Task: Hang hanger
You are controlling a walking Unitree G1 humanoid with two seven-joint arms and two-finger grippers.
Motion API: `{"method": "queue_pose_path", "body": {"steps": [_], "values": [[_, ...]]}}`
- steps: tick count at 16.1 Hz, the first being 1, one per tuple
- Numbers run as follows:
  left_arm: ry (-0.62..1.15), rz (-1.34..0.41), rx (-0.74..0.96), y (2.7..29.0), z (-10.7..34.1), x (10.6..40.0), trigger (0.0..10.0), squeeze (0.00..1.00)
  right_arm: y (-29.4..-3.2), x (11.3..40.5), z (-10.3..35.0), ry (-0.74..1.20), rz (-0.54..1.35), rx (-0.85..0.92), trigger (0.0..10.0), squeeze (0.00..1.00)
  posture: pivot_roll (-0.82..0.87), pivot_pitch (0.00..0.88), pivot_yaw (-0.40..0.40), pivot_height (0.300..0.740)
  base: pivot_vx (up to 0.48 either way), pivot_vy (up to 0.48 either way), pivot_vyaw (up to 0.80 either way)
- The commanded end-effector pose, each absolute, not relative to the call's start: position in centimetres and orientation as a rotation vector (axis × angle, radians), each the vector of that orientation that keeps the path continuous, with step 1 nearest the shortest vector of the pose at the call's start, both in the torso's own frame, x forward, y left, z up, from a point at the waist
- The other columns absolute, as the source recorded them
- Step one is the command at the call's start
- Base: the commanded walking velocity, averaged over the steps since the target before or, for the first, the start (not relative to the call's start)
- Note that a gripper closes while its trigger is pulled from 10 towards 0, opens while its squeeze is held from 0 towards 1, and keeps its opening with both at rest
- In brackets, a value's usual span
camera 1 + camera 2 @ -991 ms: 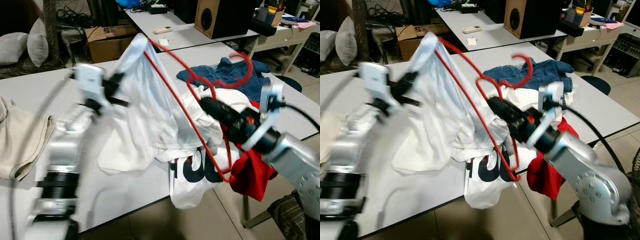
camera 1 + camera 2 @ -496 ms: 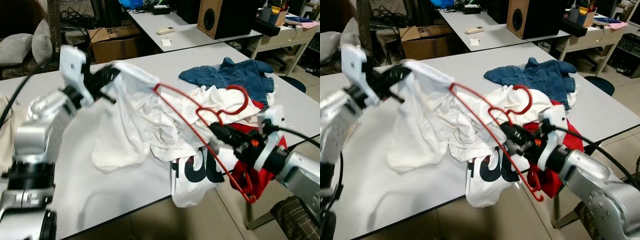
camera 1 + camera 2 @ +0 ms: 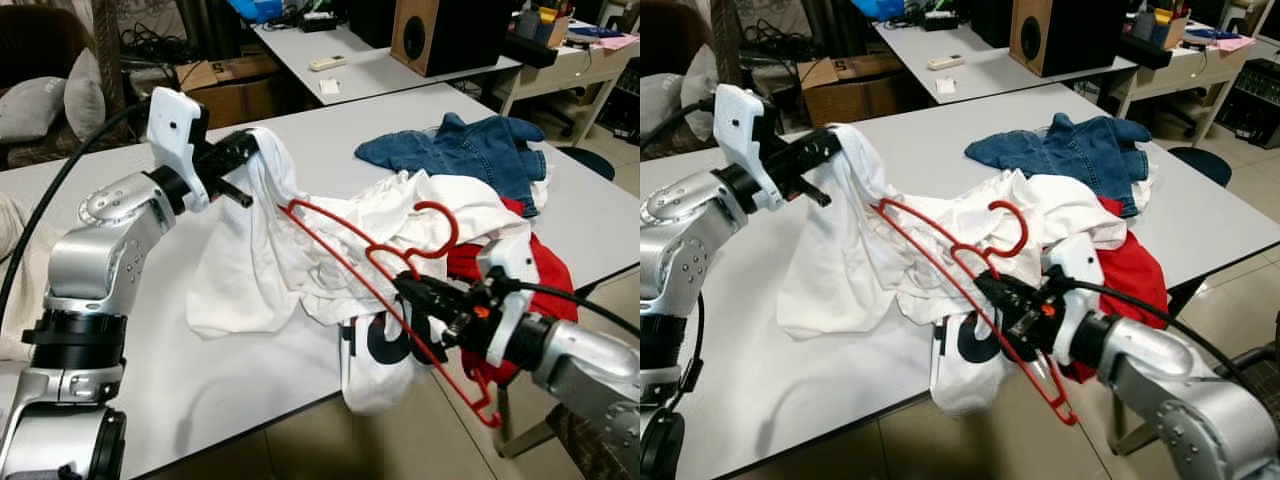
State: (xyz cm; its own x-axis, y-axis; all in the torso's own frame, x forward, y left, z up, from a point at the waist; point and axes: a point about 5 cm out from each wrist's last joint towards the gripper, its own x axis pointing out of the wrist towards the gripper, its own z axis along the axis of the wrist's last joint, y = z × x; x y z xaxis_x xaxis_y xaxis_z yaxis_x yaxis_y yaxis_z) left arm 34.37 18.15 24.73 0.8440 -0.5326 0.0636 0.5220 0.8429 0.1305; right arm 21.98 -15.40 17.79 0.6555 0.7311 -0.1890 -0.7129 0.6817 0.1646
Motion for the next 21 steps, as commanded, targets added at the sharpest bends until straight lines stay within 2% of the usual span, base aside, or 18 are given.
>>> {"method": "queue_pose_path", "body": {"steps": [1,5,9,11,14,16,18,20,21], "values": [[-0.116,-0.471,0.103,19.1,25.4,34.8,0.0,0.00,-14.8,21.6,18.3,0.230,0.851,0.059,10.0,0.00,-0.03,0.000,0.080,0.740,0.000,0.000,0.00],[-0.175,-0.386,0.072,19.9,26.3,35.0,0.0,0.00,-14.3,21.1,17.5,0.290,0.896,0.018,10.0,0.00,-0.02,0.000,0.076,0.740,0.000,0.000,0.00],[-0.200,-0.396,0.041,19.8,26.9,35.0,0.0,0.00,-14.4,21.2,17.1,0.314,0.884,-0.013,10.0,0.00,-0.02,0.000,0.078,0.740,0.000,0.000,0.00],[-0.177,-0.552,0.039,17.4,26.4,34.1,0.0,0.00,-13.5,22.3,16.9,0.305,0.886,-0.009,10.0,0.00,-0.03,0.000,0.082,0.740,0.000,0.000,0.00],[-0.150,-0.618,0.056,15.9,25.7,33.6,0.0,0.00,-12.9,24.6,17.6,0.243,0.785,0.031,10.0,0.00,-0.02,0.000,0.077,0.740,0.000,0.000,0.00],[-0.121,-0.591,0.119,15.7,25.1,33.6,0.0,0.00,-11.8,24.8,18.7,0.187,0.822,0.087,10.0,0.00,-0.02,0.000,0.074,0.740,0.000,0.000,0.00],[-0.116,-0.516,0.175,16.5,25.0,33.8,0.0,0.00,-11.7,24.7,18.6,0.199,0.824,0.090,10.0,0.00,-0.01,0.000,0.066,0.740,0.000,0.000,0.00],[-0.134,-0.329,0.217,19.3,25.6,34.4,0.0,0.00,-14.3,25.1,17.8,0.243,0.643,0.113,10.0,0.00,-0.01,0.000,0.064,0.740,0.000,0.000,0.00],[-0.140,-0.258,0.237,20.5,25.8,34.6,0.0,0.00,-15.0,24.7,17.9,0.240,0.648,0.117,10.0,0.00,-0.01,0.000,0.064,0.740,0.000,0.000,0.00]]}}
